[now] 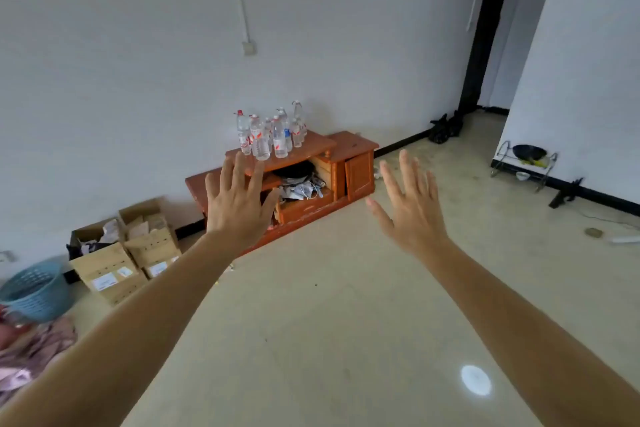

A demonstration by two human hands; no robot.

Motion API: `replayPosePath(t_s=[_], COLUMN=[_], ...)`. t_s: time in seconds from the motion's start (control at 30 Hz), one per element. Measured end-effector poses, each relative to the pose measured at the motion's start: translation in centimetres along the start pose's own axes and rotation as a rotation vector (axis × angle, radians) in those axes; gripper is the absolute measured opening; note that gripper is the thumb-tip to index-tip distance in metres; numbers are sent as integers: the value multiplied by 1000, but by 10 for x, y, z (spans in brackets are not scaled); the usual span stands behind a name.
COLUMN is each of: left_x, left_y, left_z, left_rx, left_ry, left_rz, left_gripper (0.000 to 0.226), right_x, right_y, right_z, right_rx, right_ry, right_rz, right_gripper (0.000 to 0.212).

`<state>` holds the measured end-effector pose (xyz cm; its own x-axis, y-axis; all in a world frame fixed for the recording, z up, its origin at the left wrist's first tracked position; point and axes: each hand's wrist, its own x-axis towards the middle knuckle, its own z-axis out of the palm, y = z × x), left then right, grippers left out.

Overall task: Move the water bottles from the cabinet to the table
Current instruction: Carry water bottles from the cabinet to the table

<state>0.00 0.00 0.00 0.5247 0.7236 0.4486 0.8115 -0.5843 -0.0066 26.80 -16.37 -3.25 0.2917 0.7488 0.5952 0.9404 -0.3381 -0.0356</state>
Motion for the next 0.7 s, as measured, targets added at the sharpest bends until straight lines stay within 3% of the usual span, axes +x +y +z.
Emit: replayPosePath(t_s=[0.2, 0.4, 0.57, 0.7], left_x=[77, 166, 297, 405], left_y=[-20, -56, -107, -135], left_z=[56, 159, 231, 271], left_rx=[-1, -37, -84, -116], left_ry=[31, -6, -38, -40], left_rz=[-43, -61, -99, -107], left_gripper=[72, 75, 76, 74], right_x=[109, 187, 299, 392], right_y=[1, -20, -22, -13], right_z=[76, 204, 301, 358], right_rx=[81, 123, 89, 107], right_ry=[-16, -110, -219, -241], right_rz=[-42, -142, -215, -139], right_gripper=[76, 74, 73, 73])
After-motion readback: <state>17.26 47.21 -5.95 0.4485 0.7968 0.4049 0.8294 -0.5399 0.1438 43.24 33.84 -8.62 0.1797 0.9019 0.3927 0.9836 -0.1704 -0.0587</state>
